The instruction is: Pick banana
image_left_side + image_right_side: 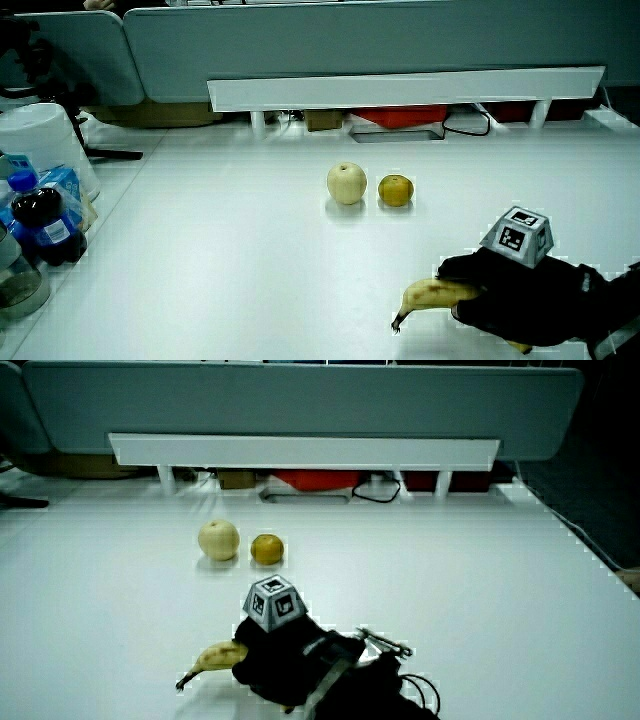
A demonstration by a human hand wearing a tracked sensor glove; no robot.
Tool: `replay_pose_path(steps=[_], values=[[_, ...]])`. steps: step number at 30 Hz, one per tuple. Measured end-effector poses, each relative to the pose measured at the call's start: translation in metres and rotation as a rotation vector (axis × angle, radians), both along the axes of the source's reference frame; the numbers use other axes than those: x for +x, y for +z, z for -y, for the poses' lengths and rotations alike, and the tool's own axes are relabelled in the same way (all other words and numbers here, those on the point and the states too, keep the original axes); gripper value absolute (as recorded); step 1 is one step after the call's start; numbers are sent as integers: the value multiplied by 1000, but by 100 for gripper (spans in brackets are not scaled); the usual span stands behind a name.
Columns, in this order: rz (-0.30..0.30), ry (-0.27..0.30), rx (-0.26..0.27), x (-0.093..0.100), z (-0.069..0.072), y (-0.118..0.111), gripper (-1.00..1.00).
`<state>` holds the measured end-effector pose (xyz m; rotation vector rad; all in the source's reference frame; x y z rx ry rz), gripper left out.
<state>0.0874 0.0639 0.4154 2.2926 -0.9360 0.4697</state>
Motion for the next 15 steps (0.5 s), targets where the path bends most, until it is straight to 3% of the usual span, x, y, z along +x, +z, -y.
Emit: replay_pose_path(steps=[7,15], values=[[-38,22,110,11,18,-29,100],[-71,48,152,18,40,-36,100]])
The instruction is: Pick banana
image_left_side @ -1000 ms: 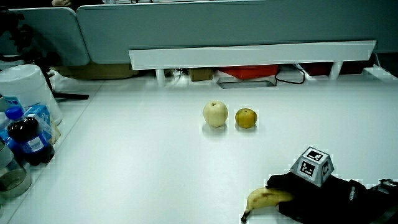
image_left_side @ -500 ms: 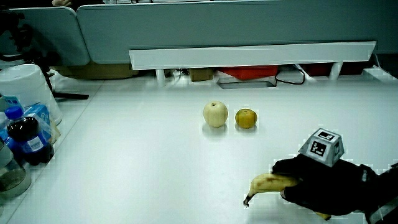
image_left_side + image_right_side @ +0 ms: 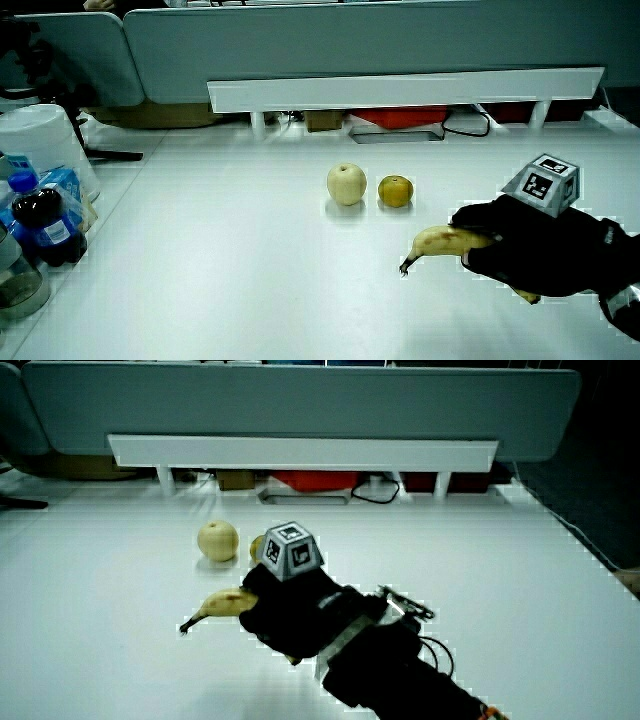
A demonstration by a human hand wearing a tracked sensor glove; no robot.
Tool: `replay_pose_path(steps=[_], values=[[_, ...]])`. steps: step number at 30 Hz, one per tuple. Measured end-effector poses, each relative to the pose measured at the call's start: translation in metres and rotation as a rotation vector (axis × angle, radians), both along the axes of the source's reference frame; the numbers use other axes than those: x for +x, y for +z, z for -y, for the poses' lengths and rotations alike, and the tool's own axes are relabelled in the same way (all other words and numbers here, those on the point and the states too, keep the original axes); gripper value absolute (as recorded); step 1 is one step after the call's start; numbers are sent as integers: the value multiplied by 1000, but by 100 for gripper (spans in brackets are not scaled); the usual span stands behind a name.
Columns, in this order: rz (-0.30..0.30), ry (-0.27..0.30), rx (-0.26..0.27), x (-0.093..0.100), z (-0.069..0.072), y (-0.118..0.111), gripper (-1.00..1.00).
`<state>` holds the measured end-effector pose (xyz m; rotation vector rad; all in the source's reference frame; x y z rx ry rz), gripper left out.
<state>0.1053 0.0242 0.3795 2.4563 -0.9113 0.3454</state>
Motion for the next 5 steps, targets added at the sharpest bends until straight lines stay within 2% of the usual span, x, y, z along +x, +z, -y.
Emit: replay_pose_path(steps=[3,5], values=[[-29,11,7,3,10,1,100],[-23,29,8,5,18,1,100]])
